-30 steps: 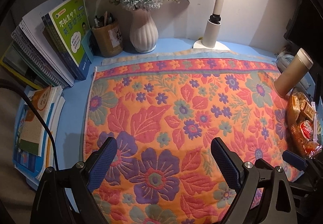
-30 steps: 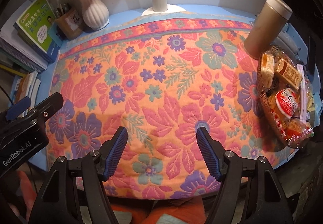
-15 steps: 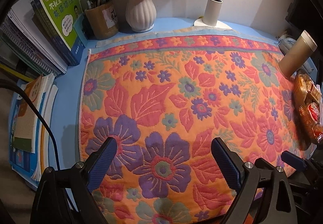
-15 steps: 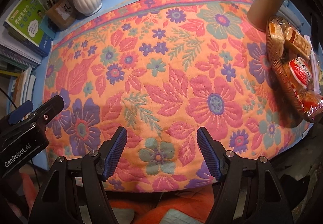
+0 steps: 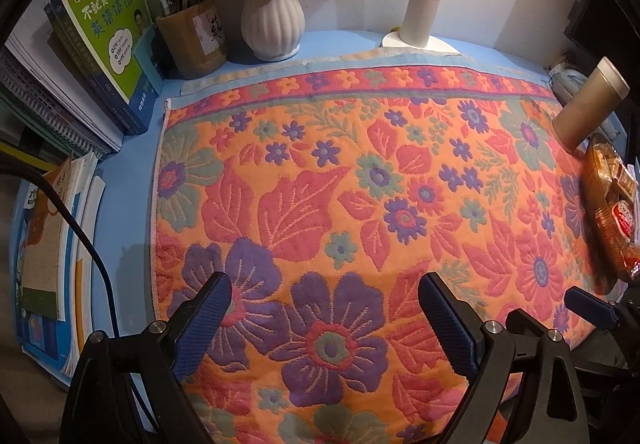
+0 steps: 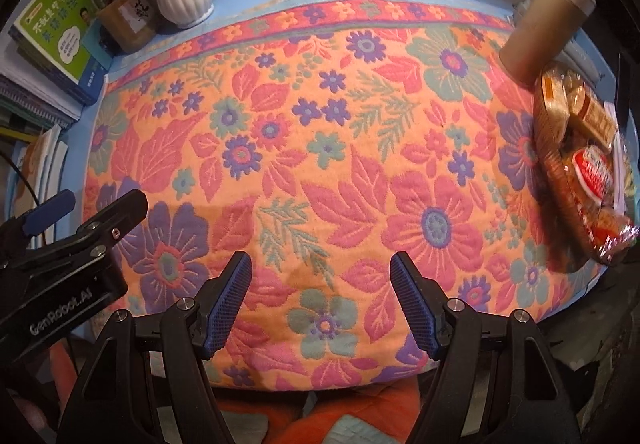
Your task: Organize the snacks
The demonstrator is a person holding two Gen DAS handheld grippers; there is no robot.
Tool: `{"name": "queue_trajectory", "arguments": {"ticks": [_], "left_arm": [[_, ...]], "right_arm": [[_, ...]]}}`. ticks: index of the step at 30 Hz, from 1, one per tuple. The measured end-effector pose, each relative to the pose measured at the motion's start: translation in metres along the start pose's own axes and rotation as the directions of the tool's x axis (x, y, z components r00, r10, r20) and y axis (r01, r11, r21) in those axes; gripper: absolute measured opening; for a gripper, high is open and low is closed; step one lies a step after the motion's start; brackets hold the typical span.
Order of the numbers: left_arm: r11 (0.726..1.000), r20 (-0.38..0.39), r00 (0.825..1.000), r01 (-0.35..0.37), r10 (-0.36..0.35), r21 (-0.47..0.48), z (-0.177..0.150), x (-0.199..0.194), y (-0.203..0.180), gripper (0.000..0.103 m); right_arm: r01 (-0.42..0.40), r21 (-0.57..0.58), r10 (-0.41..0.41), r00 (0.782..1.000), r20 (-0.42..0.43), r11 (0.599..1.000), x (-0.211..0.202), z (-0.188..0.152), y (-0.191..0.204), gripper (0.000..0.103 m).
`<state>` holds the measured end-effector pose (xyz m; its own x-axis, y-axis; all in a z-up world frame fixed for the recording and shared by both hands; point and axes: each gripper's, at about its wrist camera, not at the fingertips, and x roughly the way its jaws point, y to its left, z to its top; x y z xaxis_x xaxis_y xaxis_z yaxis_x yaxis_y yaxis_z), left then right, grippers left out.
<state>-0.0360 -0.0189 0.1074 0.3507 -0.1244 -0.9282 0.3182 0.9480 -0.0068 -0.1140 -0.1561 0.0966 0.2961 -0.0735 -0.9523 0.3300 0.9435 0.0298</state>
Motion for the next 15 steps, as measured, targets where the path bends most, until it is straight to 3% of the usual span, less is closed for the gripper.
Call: {"name": "queue_trajectory", "arguments": {"ticks": [3,8,15], "left_arm": [[1.000,-0.027,1.000,-0.012,0.012,-0.027,0.000,0.010,0.008,0.093],[0.998,-0.062,0.997,-0.048,0.045,-0.042,0.000,0.017,0.014,0.093],[0.997,-0.083,0.994,-0.069,0.066,-0.034,0.005,0.023,0.008,0.093]], "right_arm": [[0.012,-0.027,-0.012,1.000,0.005,1.000,0.004,0.000,0.004,0.071],[-0.054,0.024,0.055,0.998,-0.043,0.998,0.018,-0.001,-0.004,0.071],[-0.037,0.035,0.038,0.998,-0.040,0.999,0.020,0.014,-0.016,0.071]]}}
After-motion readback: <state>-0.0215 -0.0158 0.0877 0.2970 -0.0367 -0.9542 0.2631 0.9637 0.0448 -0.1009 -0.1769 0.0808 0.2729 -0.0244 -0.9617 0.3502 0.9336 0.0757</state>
